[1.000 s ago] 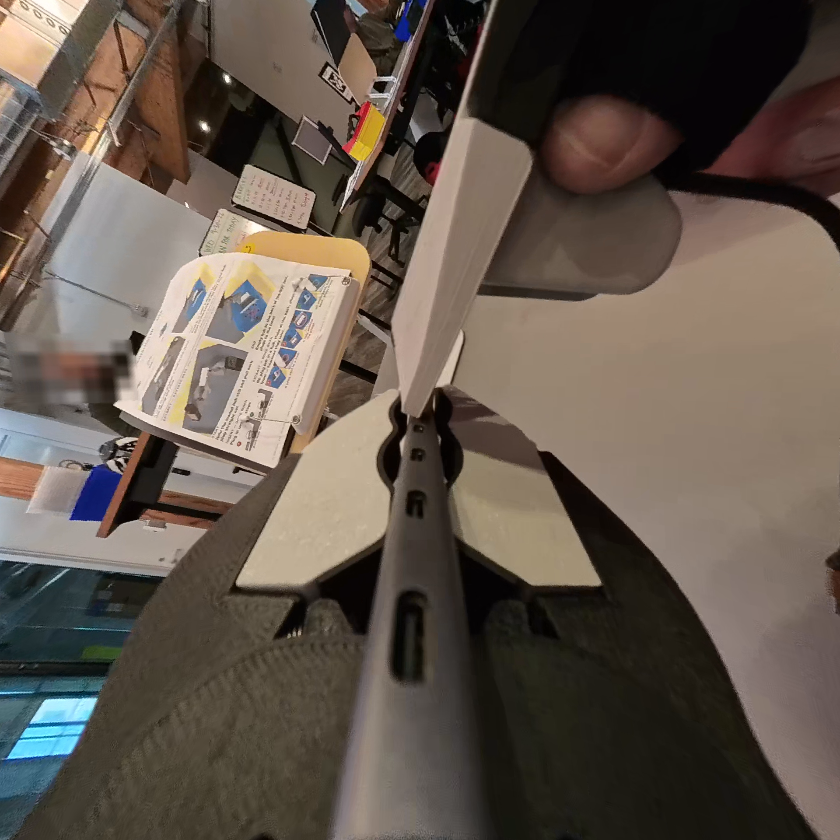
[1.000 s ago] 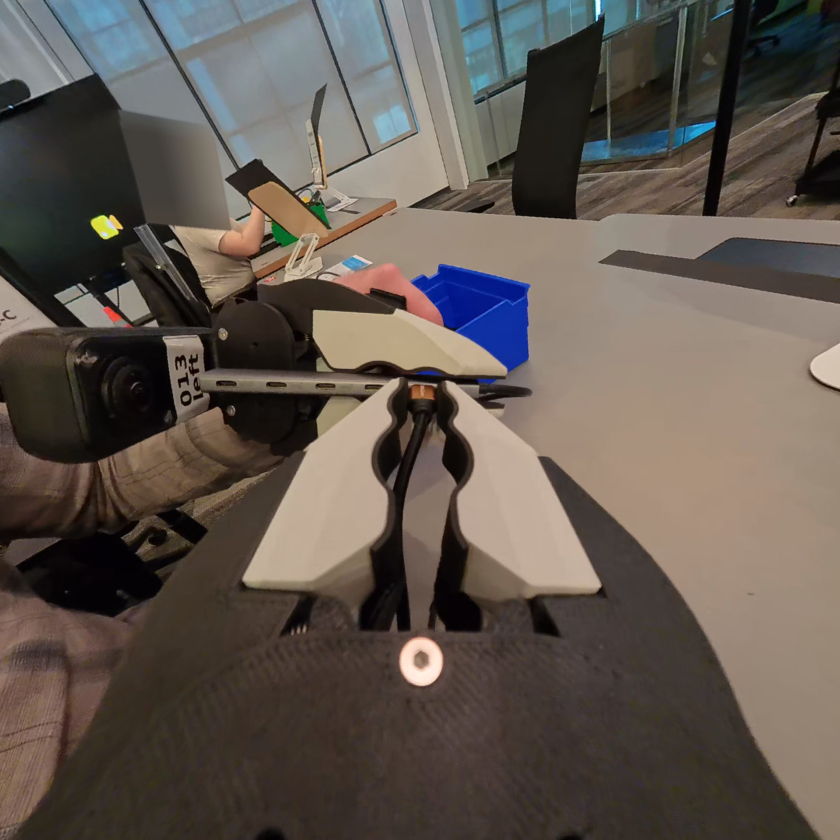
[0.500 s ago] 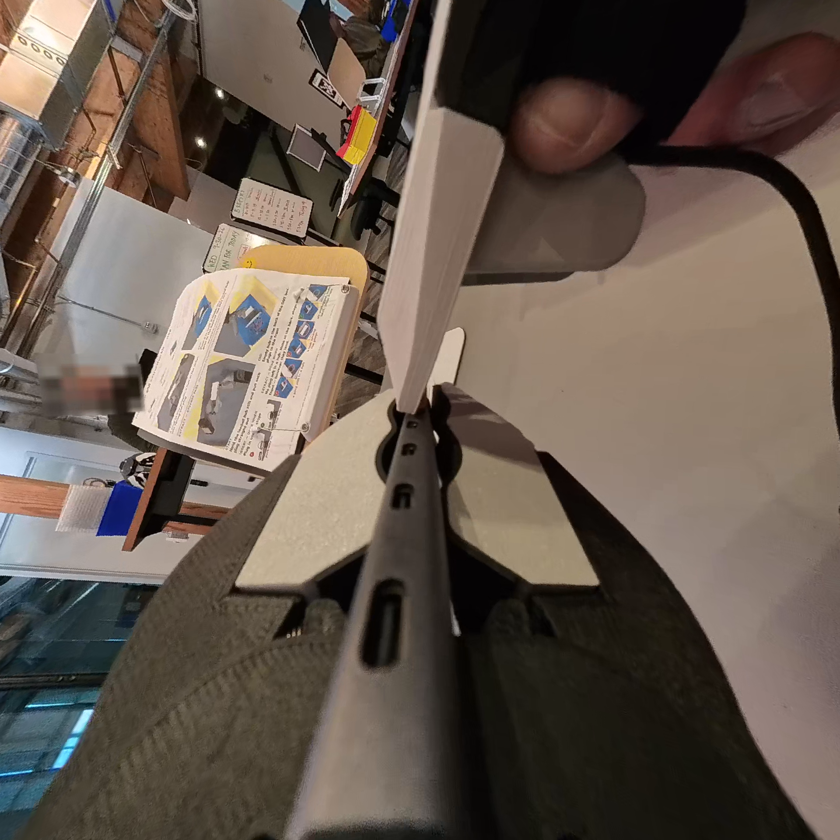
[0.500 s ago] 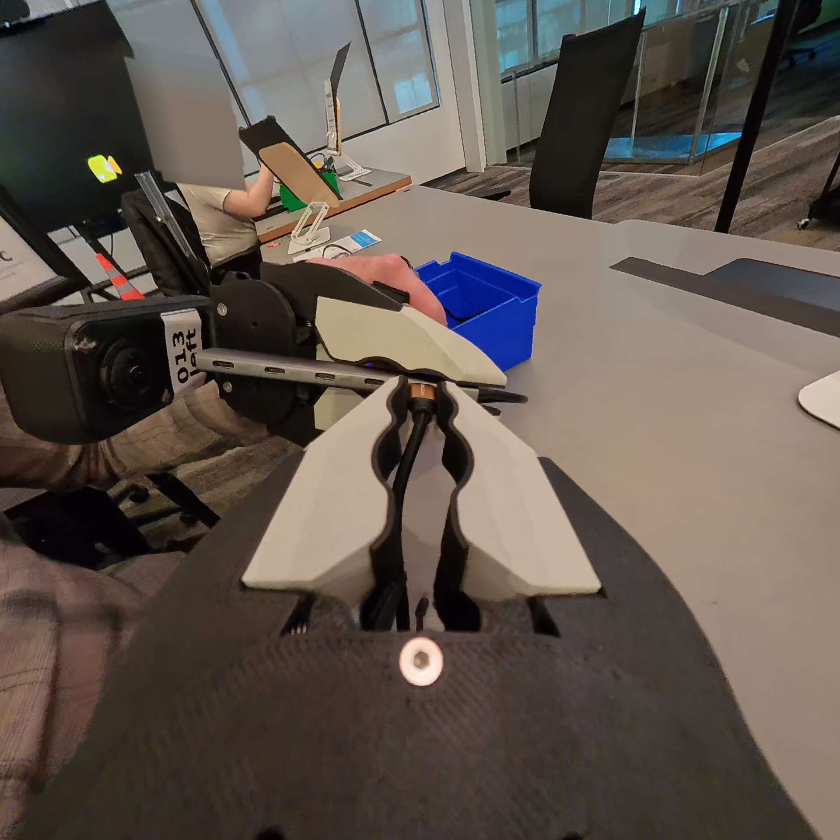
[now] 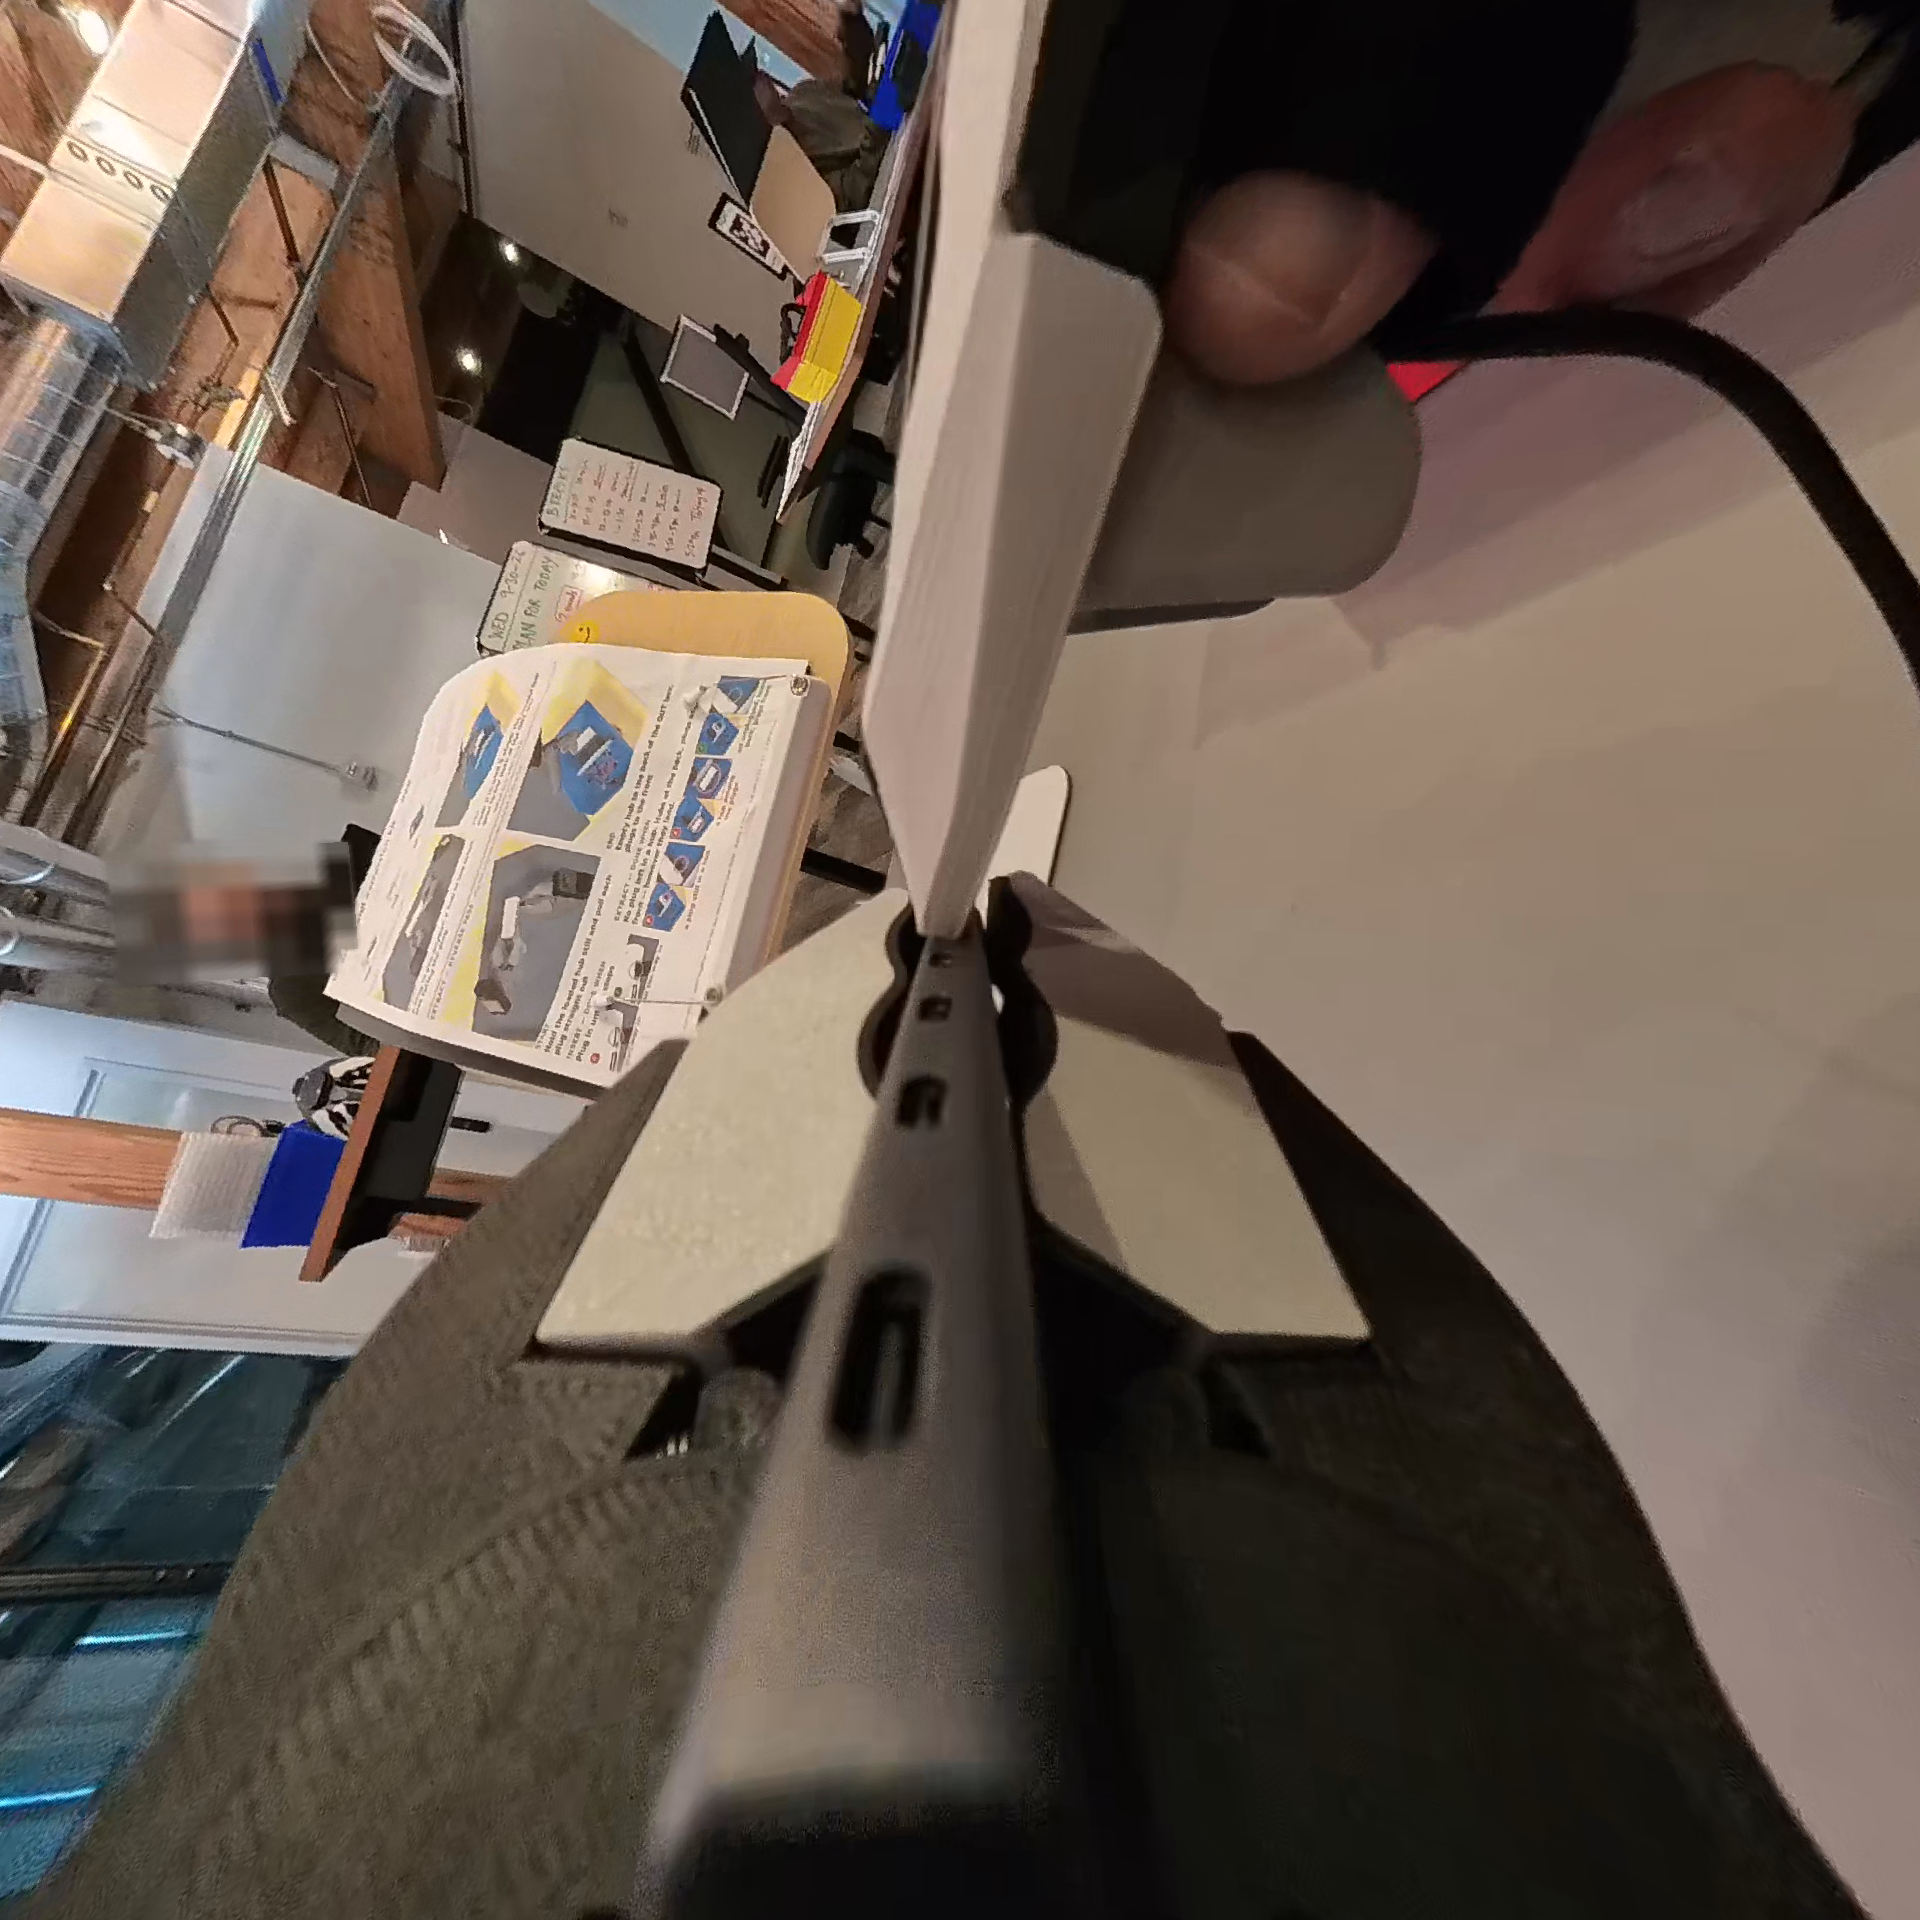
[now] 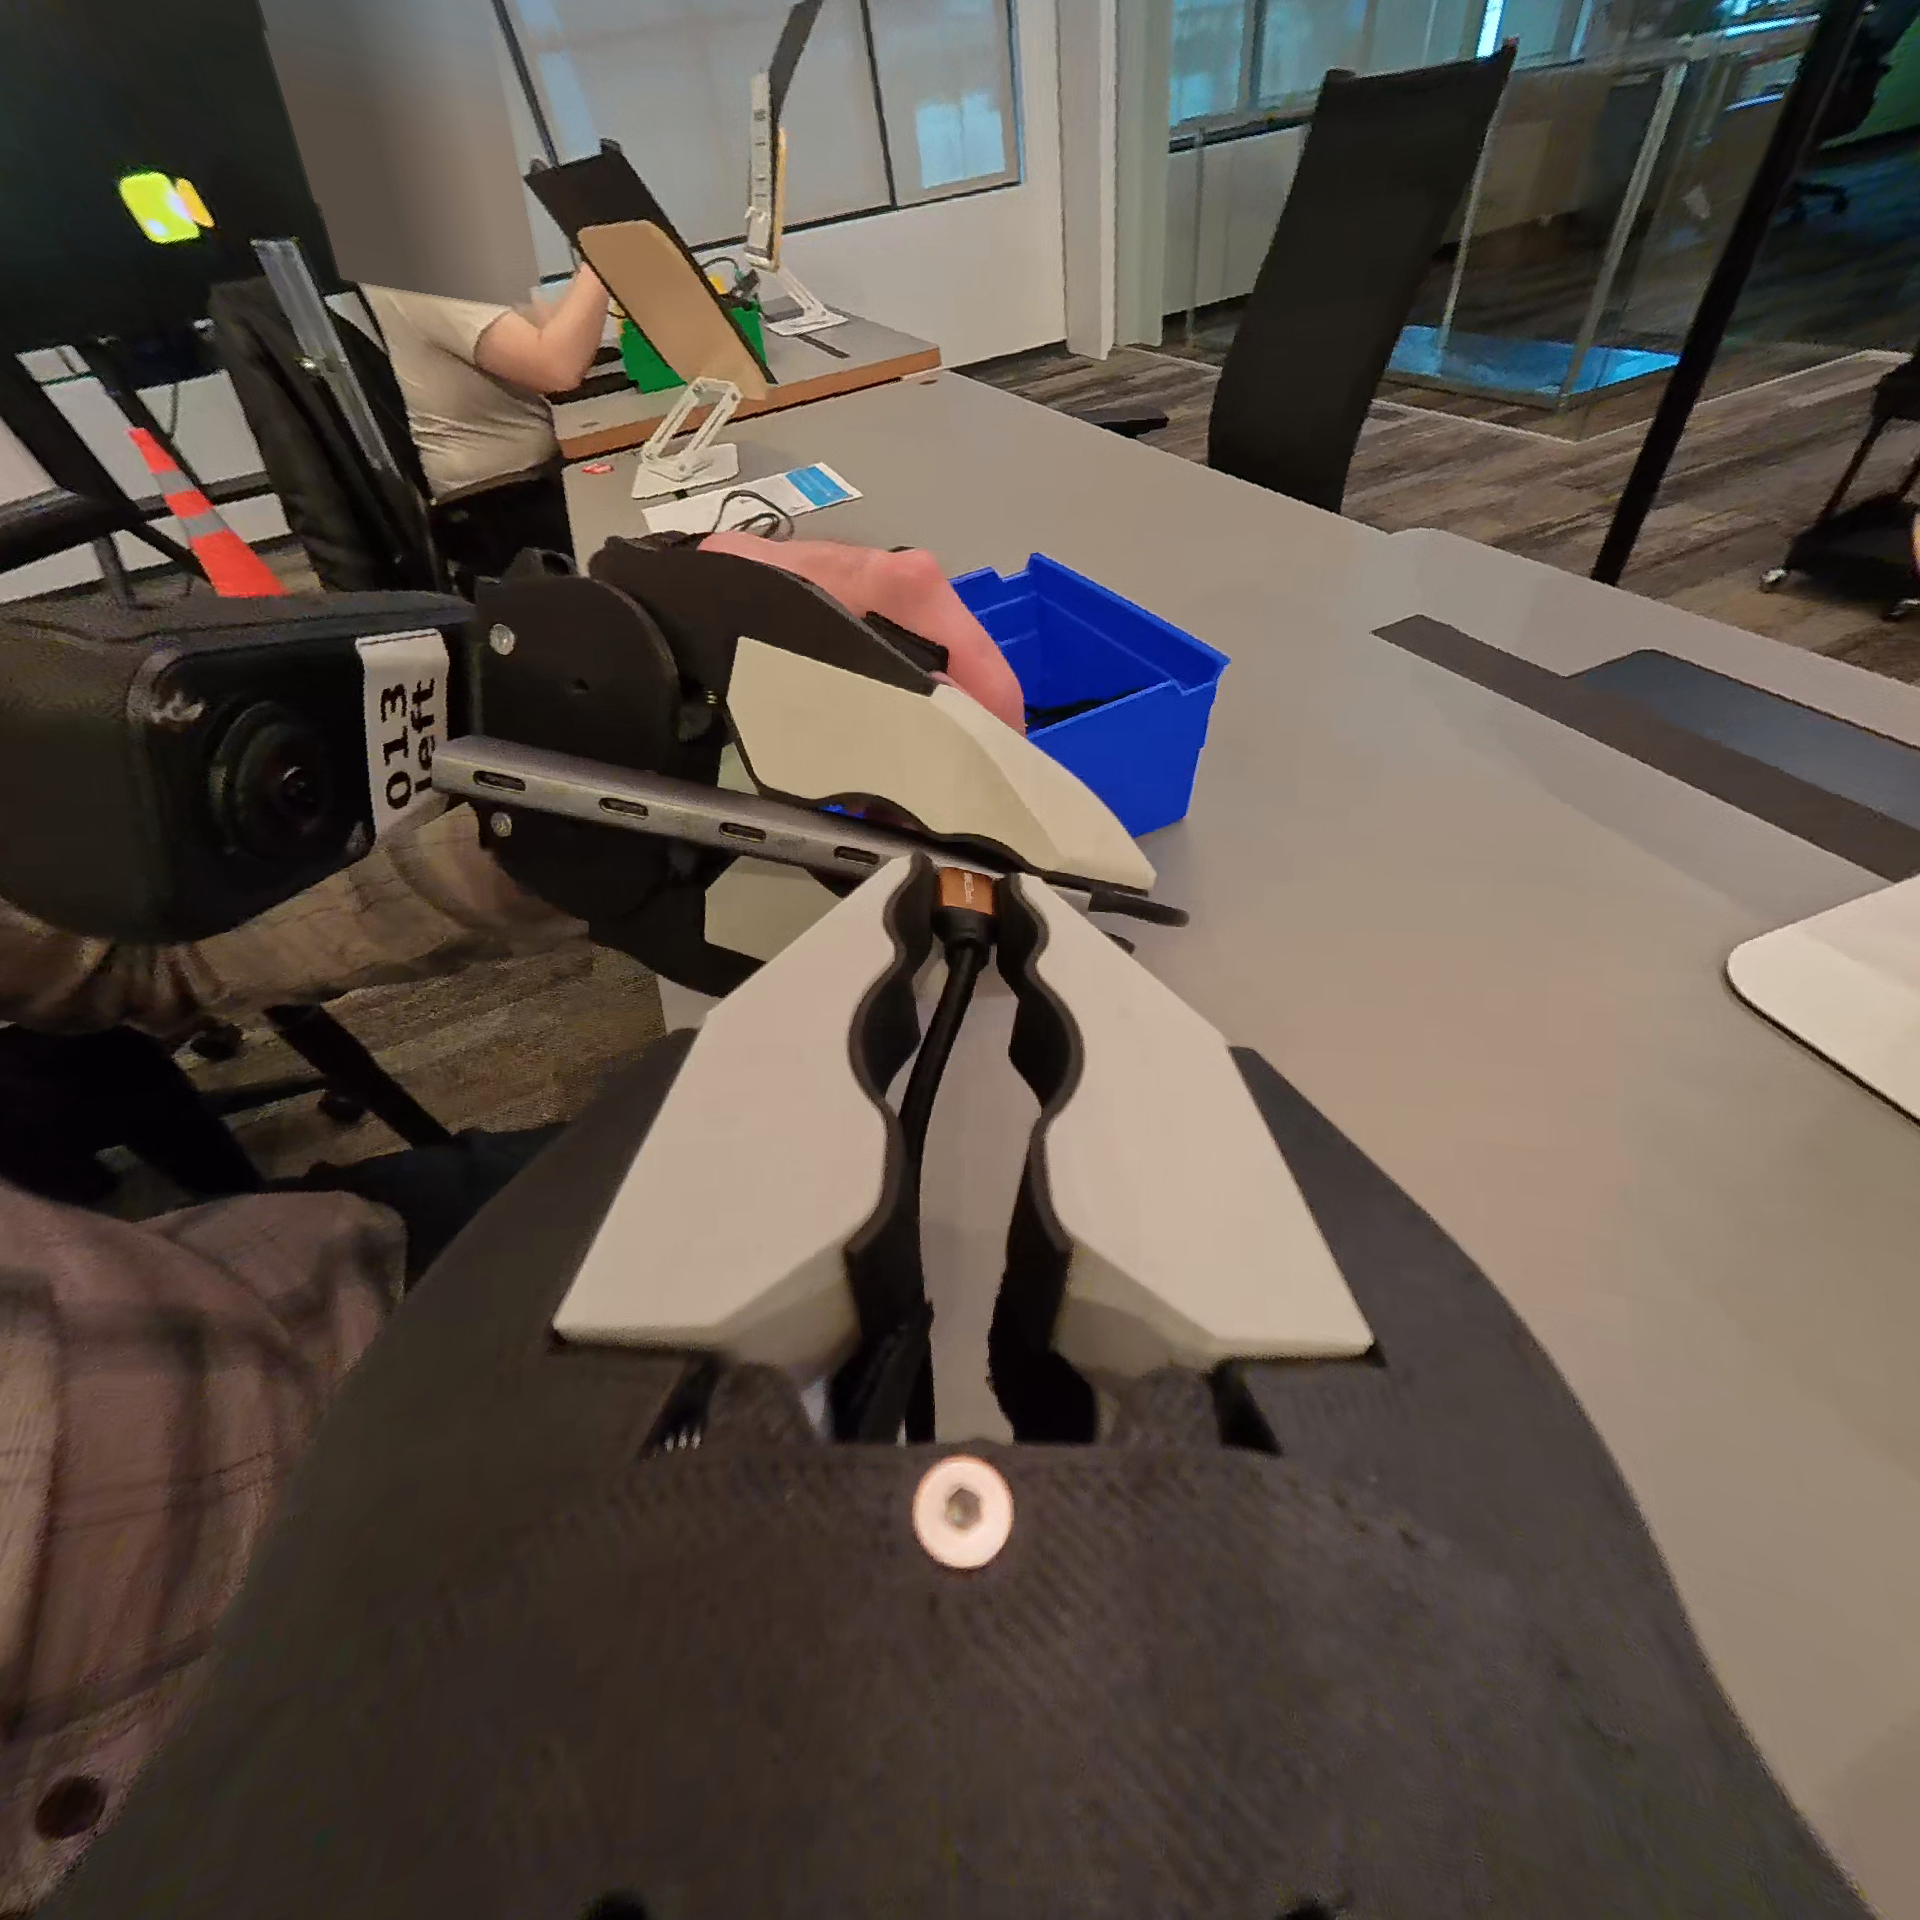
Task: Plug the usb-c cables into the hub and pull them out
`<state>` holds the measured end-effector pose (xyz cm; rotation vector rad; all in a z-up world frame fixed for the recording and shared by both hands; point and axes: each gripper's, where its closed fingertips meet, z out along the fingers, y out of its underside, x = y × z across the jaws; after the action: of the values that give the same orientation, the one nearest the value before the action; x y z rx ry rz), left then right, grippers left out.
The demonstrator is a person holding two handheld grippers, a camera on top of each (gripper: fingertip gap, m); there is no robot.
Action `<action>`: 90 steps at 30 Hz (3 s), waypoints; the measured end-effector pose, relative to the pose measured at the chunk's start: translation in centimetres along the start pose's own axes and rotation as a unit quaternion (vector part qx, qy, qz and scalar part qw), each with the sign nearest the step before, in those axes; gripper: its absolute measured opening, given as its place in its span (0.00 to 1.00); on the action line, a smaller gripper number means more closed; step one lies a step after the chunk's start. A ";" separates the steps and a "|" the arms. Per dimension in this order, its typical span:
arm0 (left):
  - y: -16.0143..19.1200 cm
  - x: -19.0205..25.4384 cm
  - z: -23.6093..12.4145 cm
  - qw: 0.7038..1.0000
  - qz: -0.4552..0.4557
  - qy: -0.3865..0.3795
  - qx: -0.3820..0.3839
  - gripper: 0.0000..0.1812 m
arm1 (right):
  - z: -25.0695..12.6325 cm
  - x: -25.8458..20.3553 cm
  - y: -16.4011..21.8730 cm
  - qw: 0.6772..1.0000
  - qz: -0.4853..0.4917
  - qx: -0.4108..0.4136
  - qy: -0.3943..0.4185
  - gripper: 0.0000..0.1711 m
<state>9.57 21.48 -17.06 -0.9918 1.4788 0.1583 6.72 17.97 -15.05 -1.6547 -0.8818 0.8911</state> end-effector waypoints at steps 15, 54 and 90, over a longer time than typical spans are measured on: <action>1.3 1.2 -1.4 0.988 -0.069 0.138 -0.024 0.33 | -0.8 0.8 -0.1 1.000 -0.008 -0.005 0.006 0.06; -1.1 5.2 -5.1 0.872 0.218 0.437 0.011 0.15 | -2.2 -5.0 1.0 0.954 0.031 0.014 -0.299 0.06; 1.1 0.9 -0.9 0.841 -0.388 0.346 -0.150 0.38 | -0.6 4.8 -2.0 0.941 -0.211 -0.018 0.265 0.06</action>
<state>8.36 21.17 -18.15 -1.9776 1.5695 -0.6425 9.23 22.33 -13.66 -1.5416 -0.8223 0.1186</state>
